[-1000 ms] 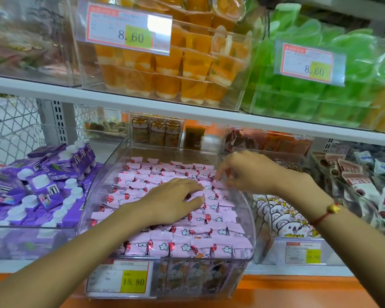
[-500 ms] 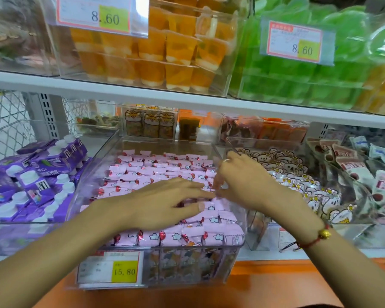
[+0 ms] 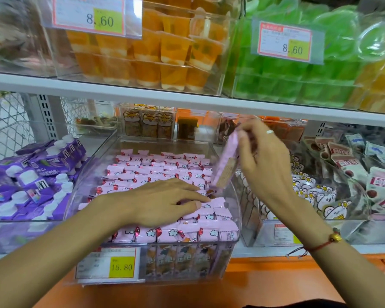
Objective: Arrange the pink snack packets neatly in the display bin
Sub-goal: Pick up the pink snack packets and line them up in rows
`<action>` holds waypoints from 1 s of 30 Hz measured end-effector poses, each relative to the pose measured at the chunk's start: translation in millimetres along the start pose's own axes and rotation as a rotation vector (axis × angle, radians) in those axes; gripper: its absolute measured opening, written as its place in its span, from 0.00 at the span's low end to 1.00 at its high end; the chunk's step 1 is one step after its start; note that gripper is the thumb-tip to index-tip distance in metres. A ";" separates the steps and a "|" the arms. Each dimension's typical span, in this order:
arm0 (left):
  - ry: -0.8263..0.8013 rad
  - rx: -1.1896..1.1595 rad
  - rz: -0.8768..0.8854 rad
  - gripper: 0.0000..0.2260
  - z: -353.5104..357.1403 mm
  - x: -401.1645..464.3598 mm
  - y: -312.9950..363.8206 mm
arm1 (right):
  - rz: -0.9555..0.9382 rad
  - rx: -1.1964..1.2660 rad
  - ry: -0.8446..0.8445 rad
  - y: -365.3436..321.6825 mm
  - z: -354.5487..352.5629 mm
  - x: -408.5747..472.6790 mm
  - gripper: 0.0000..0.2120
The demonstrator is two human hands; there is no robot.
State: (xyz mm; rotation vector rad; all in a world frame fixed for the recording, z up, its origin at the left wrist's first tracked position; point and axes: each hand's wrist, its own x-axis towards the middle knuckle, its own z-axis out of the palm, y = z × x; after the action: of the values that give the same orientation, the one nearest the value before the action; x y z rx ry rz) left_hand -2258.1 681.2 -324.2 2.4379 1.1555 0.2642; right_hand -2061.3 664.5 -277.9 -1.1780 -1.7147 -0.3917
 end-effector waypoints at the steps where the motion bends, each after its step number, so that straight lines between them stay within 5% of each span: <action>1: -0.008 -0.041 0.017 0.18 -3.0 -0.5 -0.1 | 0.059 0.077 0.067 0.6 -2.0 2.2 0.06; 3: 0.025 -0.141 0.022 0.15 -10.6 -4.6 4.2 | 0.188 0.242 0.126 1.9 -4.0 5.0 0.06; 6: 0.349 -0.235 -0.051 0.13 -22.3 -3.4 3.1 | 0.377 0.392 0.084 4.8 -0.5 3.9 0.08; 10: 0.598 -0.413 0.019 0.21 -21.8 -5.3 10.9 | 0.502 0.470 0.062 -1.3 8.3 3.7 0.09; 16: 0.767 -0.084 0.185 0.18 -9.4 -2.0 16.2 | 0.526 0.484 0.011 -16.2 17.6 5.5 0.07; 20: 0.538 -0.758 0.071 0.11 -20.7 1.2 9.0 | 0.740 0.944 -0.118 -15.9 13.2 11.3 0.11; 23: 0.394 -1.030 -0.016 0.11 -25.2 8.1 10.0 | 0.739 0.994 -0.330 -9.0 12.5 10.1 0.15; 25: 0.307 -1.118 -0.008 0.12 -25.7 8.3 14.0 | 0.687 0.995 -0.396 -7.9 14.5 6.5 0.13; 30: 0.305 -1.046 -0.093 0.17 -24.9 9.7 16.6 | 0.648 1.015 -0.255 -9.4 14.5 3.3 0.08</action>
State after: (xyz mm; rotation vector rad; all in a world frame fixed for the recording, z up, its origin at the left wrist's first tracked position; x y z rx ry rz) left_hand -2249.1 686.7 -294.5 1.4398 0.8904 0.9562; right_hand -2077.1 672.0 -279.6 -0.9214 -1.3108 0.9554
